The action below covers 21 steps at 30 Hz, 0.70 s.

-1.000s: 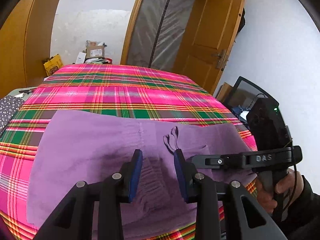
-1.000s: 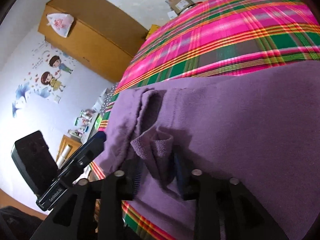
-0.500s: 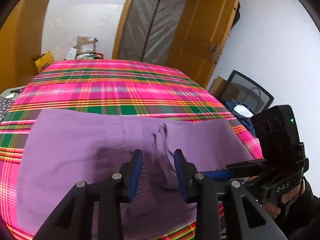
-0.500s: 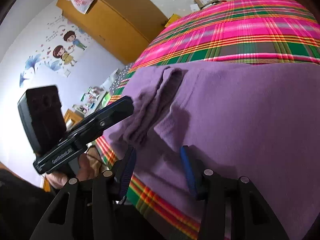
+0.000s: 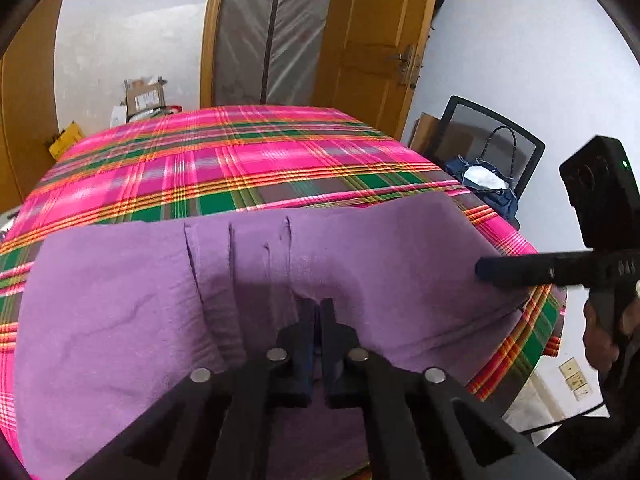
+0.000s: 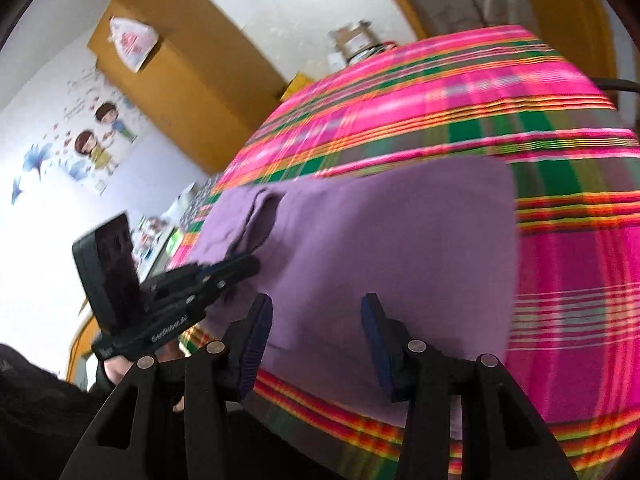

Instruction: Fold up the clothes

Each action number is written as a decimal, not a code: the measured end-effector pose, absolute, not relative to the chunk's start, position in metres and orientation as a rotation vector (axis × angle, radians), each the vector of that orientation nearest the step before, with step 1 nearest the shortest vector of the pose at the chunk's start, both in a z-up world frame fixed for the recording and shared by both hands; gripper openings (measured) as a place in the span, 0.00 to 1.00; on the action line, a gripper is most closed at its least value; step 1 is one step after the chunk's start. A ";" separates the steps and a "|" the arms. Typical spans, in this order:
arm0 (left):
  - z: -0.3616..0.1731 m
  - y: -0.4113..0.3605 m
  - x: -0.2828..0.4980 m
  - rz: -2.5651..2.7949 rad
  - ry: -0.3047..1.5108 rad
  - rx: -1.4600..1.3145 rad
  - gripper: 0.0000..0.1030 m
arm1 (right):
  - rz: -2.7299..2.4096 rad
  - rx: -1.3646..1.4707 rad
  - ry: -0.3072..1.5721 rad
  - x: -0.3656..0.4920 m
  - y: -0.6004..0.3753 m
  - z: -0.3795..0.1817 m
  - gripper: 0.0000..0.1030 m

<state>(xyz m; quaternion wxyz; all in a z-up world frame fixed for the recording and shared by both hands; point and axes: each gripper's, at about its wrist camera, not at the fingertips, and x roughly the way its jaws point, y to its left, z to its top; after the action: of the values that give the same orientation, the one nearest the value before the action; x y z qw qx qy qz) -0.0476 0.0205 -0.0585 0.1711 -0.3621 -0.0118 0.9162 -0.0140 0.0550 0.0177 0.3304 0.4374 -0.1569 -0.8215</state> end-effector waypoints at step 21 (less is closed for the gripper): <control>-0.070 0.001 -0.036 2.580 -0.085 -1.078 0.02 | -2.550 1.050 -0.411 -0.053 0.101 0.030 0.19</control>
<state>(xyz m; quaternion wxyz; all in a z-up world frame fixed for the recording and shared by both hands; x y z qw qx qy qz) -0.0359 0.0010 -0.0702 0.1712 -0.3797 -0.0301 0.9086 -0.0527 0.1006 0.0299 0.1760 0.3707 -0.1453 -0.9003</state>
